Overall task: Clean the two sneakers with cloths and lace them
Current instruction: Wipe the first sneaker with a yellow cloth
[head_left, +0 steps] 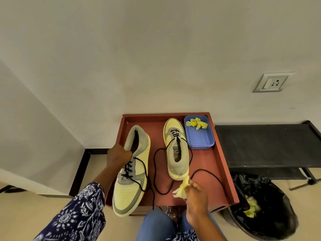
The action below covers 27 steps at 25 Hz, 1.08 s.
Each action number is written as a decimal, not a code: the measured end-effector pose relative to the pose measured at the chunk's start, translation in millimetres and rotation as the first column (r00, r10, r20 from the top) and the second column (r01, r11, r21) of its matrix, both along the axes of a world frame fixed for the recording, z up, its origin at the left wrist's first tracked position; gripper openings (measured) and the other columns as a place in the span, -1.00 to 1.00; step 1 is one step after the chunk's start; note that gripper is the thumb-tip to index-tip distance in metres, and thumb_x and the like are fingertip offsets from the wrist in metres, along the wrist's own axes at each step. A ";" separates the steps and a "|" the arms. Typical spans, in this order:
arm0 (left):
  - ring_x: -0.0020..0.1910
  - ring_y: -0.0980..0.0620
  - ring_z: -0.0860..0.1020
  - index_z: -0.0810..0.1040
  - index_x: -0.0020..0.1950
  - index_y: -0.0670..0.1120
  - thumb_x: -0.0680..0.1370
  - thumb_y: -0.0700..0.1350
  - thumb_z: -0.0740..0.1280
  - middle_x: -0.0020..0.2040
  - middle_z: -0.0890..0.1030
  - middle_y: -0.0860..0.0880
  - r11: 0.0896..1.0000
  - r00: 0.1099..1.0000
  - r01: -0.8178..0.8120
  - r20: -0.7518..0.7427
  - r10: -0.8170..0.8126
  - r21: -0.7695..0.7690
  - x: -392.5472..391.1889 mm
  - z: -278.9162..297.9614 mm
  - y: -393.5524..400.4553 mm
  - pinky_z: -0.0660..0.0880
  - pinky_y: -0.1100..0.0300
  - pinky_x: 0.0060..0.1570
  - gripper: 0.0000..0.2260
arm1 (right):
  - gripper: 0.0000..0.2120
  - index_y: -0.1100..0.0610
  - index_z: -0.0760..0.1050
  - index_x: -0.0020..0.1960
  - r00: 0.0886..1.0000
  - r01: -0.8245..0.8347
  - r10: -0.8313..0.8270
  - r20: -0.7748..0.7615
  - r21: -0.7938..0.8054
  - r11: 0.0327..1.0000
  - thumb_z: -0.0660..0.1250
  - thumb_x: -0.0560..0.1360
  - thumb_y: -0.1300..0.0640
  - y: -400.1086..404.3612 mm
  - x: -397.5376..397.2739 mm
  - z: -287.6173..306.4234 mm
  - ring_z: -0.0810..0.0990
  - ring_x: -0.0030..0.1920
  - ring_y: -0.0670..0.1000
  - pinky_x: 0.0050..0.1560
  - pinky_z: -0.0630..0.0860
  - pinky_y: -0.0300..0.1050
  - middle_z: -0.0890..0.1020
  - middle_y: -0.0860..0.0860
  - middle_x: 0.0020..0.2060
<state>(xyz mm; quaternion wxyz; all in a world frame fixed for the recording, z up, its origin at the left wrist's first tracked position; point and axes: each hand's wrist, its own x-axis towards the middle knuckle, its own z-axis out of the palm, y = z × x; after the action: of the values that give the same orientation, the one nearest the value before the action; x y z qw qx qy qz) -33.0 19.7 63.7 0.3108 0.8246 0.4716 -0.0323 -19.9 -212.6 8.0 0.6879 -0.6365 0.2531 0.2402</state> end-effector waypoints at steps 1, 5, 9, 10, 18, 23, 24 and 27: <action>-0.26 -0.06 0.53 0.49 0.04 -0.27 0.47 -0.19 0.28 -0.15 0.55 -0.16 1.000 1.000 0.001 -0.029 0.000 0.019 -0.9 -5.1 -0.6 0.42 0.21 -0.42 -0.80 | -0.67 0.23 0.59 -0.10 1.000 -0.014 0.014 -0.006 -0.003 1.000 0.10 0.41 0.48 0.0 -0.6 0.2 0.54 -0.32 0.08 -0.28 0.48 -0.10 0.63 0.12 -0.37; -0.26 -0.09 0.53 0.49 0.09 -0.29 0.45 -0.20 0.29 -0.15 0.54 -0.18 0.999 0.999 -0.045 -0.020 0.045 -0.004 -3.2 -32.5 2.2 0.44 0.16 -0.34 -0.74 | -0.68 0.27 0.57 0.01 0.996 -0.087 0.088 -0.030 0.019 0.996 0.11 0.44 0.48 6.6 -5.0 -8.4 0.55 -0.22 0.09 -0.22 0.49 -0.09 0.62 0.15 -0.21; -0.25 -0.04 0.48 0.50 0.08 -0.30 0.46 -0.18 0.31 -0.15 0.51 -0.16 0.998 0.998 -0.062 -0.021 0.062 0.007 -4.5 -44.6 7.2 0.33 0.25 -0.42 -0.74 | -0.70 0.23 0.59 -0.09 0.968 -0.230 0.238 -0.075 0.100 0.968 0.13 0.48 0.48 21.5 -8.2 -9.4 0.57 -0.18 0.13 -0.14 0.51 -0.04 0.65 0.14 -0.27; -0.23 -0.04 0.48 0.48 0.10 -0.30 0.47 -0.16 0.31 -0.12 0.51 -0.17 0.999 0.999 -0.049 -0.015 0.049 0.016 -5.0 -45.5 7.6 0.34 0.26 -0.39 -0.72 | -0.71 0.21 0.59 -0.05 0.957 -0.271 0.279 -0.074 0.101 0.957 0.14 0.49 0.47 26.3 -8.9 -10.0 0.59 -0.15 0.11 -0.12 0.51 -0.07 0.66 0.13 -0.21; 0.22 -0.14 0.46 0.37 0.34 -0.19 0.56 -0.05 0.26 0.26 0.47 -0.16 0.980 0.951 0.130 0.261 -0.166 0.149 -2.8 -63.7 19.5 0.39 0.09 0.15 -0.61 | -0.67 0.20 0.51 0.21 0.831 -0.534 0.534 0.157 -0.049 0.844 0.19 0.50 0.38 76.4 29.4 4.5 0.57 -0.06 -0.18 -0.06 0.47 -0.36 0.62 -0.09 -0.04; 0.34 -0.06 0.41 0.33 0.41 -0.13 0.58 -0.16 0.22 0.37 0.43 -0.10 0.932 0.881 0.286 0.321 -0.347 0.222 13.5 -66.0 30.1 0.26 0.24 0.26 -0.62 | -0.65 0.09 0.57 0.15 0.770 -0.535 0.561 0.303 -0.173 0.827 0.18 0.47 0.36 113.6 78.9 16.8 0.60 -0.02 -0.06 -0.03 0.51 -0.23 0.64 -0.08 -0.07; 0.33 -0.06 0.41 0.33 0.41 -0.11 0.58 -0.18 0.23 0.37 0.43 -0.10 0.923 0.866 0.304 0.336 -0.371 0.235 17.6 -67.7 33.0 0.26 0.26 0.25 -0.61 | -0.65 0.09 0.56 0.17 0.750 -0.533 0.578 0.322 -0.223 0.816 0.19 0.47 0.34 122.1 87.1 15.9 0.59 -0.01 -0.06 0.00 0.50 -0.20 0.63 -0.07 -0.05; 0.25 -0.05 0.48 0.36 0.39 -0.05 0.57 -0.21 0.24 0.31 0.49 -0.10 0.918 0.849 0.302 0.366 -0.381 0.257 25.7 -77.0 39.2 0.34 0.29 0.18 -0.61 | -0.67 0.10 0.55 0.19 0.712 -0.501 0.614 0.340 -0.367 0.784 0.19 0.49 0.30 145.4 106.7 9.8 0.58 0.03 0.02 0.05 0.49 -0.07 0.64 0.03 0.03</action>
<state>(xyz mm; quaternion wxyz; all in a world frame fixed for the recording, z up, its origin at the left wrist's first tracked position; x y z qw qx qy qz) -7.3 58.8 -13.4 0.3114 0.9095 0.2421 0.1309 86.8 -67.2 17.9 0.5353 -0.8010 -0.0873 0.2534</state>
